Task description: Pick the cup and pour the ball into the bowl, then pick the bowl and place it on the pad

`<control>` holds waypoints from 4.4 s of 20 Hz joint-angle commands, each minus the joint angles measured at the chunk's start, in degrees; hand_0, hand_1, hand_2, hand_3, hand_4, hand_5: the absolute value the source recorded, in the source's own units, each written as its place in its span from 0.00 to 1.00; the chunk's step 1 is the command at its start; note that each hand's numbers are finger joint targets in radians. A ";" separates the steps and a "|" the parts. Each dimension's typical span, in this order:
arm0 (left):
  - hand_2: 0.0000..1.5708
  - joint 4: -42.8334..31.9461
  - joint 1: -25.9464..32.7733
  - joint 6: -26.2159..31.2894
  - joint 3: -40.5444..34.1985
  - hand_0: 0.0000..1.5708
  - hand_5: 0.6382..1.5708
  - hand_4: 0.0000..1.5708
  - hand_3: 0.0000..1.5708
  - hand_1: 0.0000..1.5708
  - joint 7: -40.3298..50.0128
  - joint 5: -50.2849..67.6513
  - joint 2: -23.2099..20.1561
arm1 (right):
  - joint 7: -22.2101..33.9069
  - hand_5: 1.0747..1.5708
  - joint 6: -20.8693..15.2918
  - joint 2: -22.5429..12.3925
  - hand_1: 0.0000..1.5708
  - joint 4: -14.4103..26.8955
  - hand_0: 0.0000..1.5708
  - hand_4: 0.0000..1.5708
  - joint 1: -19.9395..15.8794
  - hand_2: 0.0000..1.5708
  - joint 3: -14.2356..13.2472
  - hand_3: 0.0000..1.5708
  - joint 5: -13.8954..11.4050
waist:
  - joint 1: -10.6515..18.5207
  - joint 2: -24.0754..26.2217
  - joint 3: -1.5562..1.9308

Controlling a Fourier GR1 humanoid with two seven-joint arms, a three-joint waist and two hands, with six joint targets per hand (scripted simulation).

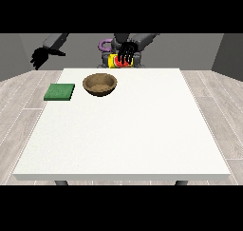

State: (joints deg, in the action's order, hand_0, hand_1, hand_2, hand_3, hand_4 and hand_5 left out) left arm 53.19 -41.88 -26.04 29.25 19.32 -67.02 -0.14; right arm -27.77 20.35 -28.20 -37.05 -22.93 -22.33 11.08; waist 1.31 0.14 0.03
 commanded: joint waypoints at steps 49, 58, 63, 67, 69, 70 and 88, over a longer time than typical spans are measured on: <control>0.79 16.80 4.96 9.33 -24.40 0.75 0.95 0.51 0.68 0.75 -20.37 25.30 -2.21 | 4.86 0.99 -3.96 6.51 0.00 0.84 0.00 0.17 -6.10 0.00 0.28 0.00 3.72 | 7.49 -11.38 -0.38; 0.00 11.99 9.13 11.46 -32.99 0.00 0.96 0.00 0.00 0.00 -32.39 47.77 0.11 | 7.24 0.98 -5.25 12.43 0.00 -4.45 0.00 0.21 -7.19 0.00 5.28 0.00 2.00 | 0.36 -13.77 -0.16; 0.00 7.46 8.48 16.48 -35.21 0.00 0.95 0.00 0.00 0.00 -35.08 49.85 -2.54 | 7.82 0.94 -9.60 16.98 0.00 -4.90 0.00 0.01 -6.44 0.00 8.47 0.00 -0.12 | -0.86 -10.54 -0.04; 0.00 8.06 8.12 17.60 -35.22 0.00 0.96 0.00 0.00 0.00 -32.03 51.23 -3.24 | 8.18 0.94 -8.79 16.36 0.00 -2.42 0.00 0.02 -5.36 0.00 8.02 0.00 0.49 | -0.28 -8.69 -0.02; 0.00 7.89 10.33 16.20 -33.72 0.00 0.96 0.00 0.00 0.00 -34.66 50.75 -1.00 | 4.46 0.94 -8.71 17.84 0.00 -1.36 0.00 0.06 -3.53 0.00 8.69 0.00 -0.30 | -0.18 -9.49 -0.02; 0.00 8.62 9.84 14.84 -32.55 0.00 0.97 0.00 0.00 0.00 -32.88 49.19 -0.54 | 5.92 0.96 -9.64 18.61 0.00 -0.34 0.00 0.12 -4.11 0.00 8.99 0.00 -0.35 | 0.17 -8.09 -0.02; 0.00 12.84 7.75 20.55 -32.05 0.00 0.99 0.00 0.00 0.00 -28.60 51.21 -3.12 | 7.06 0.95 -13.18 22.08 0.00 0.23 0.00 0.23 -6.18 0.00 6.09 0.00 3.09 | 5.83 -9.30 -0.06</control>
State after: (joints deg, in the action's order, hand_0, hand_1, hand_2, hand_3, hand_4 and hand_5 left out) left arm 67.49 -35.99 -7.26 -1.51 -9.57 -17.15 -1.82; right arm -24.89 9.82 -9.19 -37.44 -27.62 -16.93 13.66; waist 7.21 -11.69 -1.11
